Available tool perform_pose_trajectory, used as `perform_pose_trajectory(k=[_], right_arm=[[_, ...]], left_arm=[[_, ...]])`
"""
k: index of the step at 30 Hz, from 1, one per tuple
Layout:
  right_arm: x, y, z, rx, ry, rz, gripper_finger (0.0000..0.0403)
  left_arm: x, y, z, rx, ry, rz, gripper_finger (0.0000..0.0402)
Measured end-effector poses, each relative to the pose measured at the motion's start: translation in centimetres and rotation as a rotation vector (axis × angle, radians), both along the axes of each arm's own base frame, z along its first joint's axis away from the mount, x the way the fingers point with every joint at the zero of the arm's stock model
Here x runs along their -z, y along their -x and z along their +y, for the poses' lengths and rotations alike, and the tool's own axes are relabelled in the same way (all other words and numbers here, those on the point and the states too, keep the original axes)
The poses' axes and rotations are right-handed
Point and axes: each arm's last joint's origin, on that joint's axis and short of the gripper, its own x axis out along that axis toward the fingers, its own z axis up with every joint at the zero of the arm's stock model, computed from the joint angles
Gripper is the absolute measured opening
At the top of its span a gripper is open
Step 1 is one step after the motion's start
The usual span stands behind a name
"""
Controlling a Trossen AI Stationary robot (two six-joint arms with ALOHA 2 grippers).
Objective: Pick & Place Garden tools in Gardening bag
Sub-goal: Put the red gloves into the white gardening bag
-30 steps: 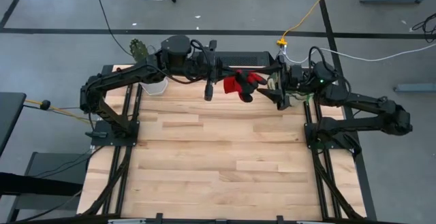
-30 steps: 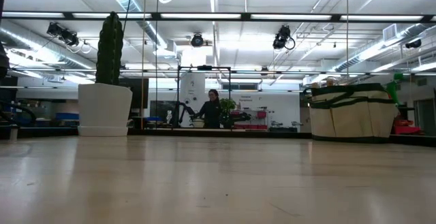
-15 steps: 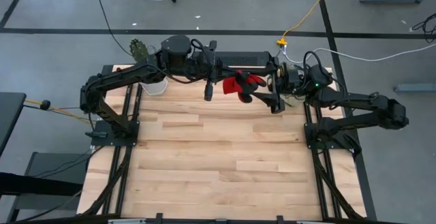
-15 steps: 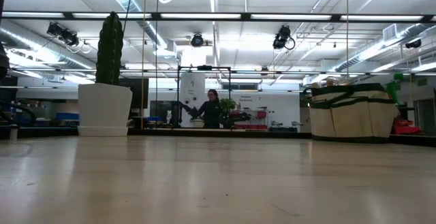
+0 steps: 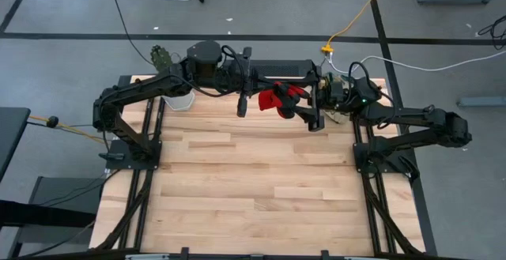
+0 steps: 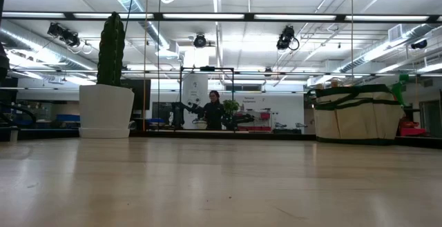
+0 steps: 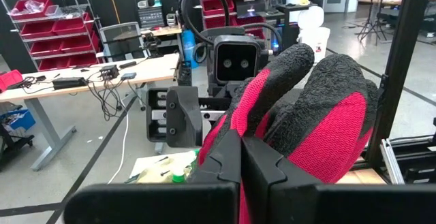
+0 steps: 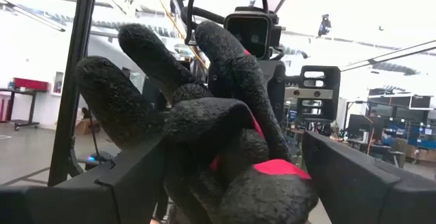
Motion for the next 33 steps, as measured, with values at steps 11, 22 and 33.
perform_pose_trajectory(k=[11,22,33], right_arm=[[0.36,-1.02,-0.26,-0.018,-0.011,-0.044,0.0337],[0.37,-1.10,-0.18,-0.050,0.006,-0.050,0.0293],[0.38,-1.10,-0.18,-0.050,0.006,-0.049,0.0213]], left_arm=[[0.00,0.00,0.00,0.000,0.000,0.000,0.0002],[0.01,-0.01,0.00,0.000,0.000,0.000,0.0002],[0.01,-0.01,0.00,0.000,0.000,0.000,0.0002]])
